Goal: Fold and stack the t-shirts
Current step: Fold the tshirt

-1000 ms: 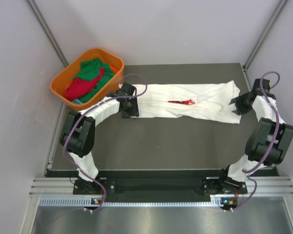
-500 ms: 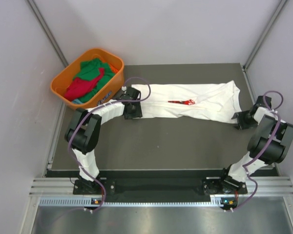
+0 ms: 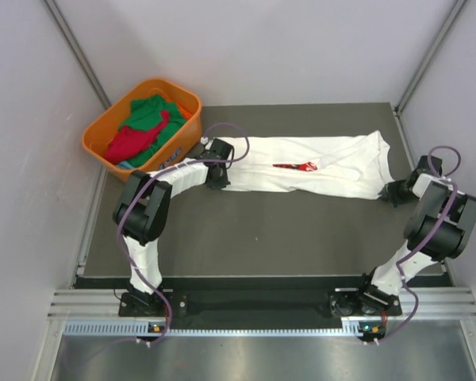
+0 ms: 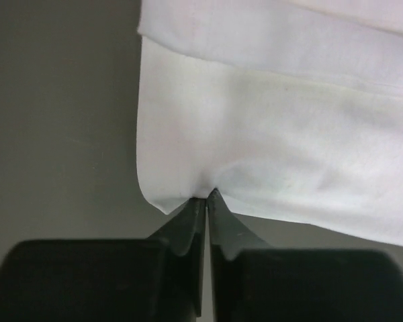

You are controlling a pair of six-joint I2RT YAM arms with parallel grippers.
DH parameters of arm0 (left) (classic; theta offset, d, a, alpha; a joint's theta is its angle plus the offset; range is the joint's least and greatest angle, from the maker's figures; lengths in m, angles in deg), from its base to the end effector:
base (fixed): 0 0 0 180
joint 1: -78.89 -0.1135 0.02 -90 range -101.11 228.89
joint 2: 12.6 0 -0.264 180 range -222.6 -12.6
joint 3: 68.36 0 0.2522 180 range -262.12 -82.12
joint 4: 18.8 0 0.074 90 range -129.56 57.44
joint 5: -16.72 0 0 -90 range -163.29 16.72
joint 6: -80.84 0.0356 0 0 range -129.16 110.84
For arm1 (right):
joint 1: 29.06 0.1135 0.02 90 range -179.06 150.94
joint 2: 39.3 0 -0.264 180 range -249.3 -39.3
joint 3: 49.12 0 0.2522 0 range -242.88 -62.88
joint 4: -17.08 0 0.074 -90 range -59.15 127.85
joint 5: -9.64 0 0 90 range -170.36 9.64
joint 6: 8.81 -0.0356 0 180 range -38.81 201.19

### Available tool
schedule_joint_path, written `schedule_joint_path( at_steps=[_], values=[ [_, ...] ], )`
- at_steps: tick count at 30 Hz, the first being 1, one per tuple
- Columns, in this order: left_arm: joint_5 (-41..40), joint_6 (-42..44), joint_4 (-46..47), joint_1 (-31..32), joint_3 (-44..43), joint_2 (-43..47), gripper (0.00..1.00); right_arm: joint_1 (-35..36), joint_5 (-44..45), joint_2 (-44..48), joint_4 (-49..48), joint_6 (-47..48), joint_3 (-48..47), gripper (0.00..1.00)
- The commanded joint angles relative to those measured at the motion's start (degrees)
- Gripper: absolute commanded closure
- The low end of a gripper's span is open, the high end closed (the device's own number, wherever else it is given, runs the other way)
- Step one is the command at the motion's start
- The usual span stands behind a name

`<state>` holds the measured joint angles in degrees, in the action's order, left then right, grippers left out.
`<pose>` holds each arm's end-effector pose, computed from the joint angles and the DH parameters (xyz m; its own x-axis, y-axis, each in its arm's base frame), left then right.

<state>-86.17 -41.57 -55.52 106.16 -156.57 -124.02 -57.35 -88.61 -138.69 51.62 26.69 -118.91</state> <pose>0.3616 -0.1774 0.1658 -0.8355 -0.1571 -0.5265 -0.1191 0.9873 -0.1056 0.2930 -0.1519 0.1511 -0.1232 0.9813 -0.1482 0.8855 0.1761 0.4301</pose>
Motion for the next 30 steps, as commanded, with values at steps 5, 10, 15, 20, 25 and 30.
schedule_joint_path(
  at_steps=[5, 10, 15, 20, 25, 30],
  values=[
    [-5.0, 1.6, -5.8, 1.0, -2.1, 1.7, 1.00, -4.6, 6.8, 1.2, 5.6, 8.7, -2.5, 1.00],
    [-4.1, 0.2, -7.8, 1.6, 1.7, 5.4, 1.00, -6.2, 7.8, 4.4, 9.4, 12.4, -1.7, 1.00],
    [-4.3, -1.8, -9.2, 3.5, 6.9, 8.9, 1.00, -6.2, 7.1, 5.9, 9.7, 14.2, 1.3, 1.00],
    [-4.7, -4.0, -10.4, 5.1, 12.2, 12.7, 1.00, -7.7, 6.8, 7.9, 10.4, 15.8, 4.3, 1.00],
    [-4.1, -5.1, -13.2, 5.3, 13.5, 16.3, 0.86, -8.4, 7.9, 12.5, 13.1, 17.7, 4.1, 0.77],
    [-2.8, -4.1, -15.9, 5.6, 8.9, 20.3, 0.52, -8.4, 8.3, 16.1, 15.3, 18.9, 1.5, 0.60]
  ],
)
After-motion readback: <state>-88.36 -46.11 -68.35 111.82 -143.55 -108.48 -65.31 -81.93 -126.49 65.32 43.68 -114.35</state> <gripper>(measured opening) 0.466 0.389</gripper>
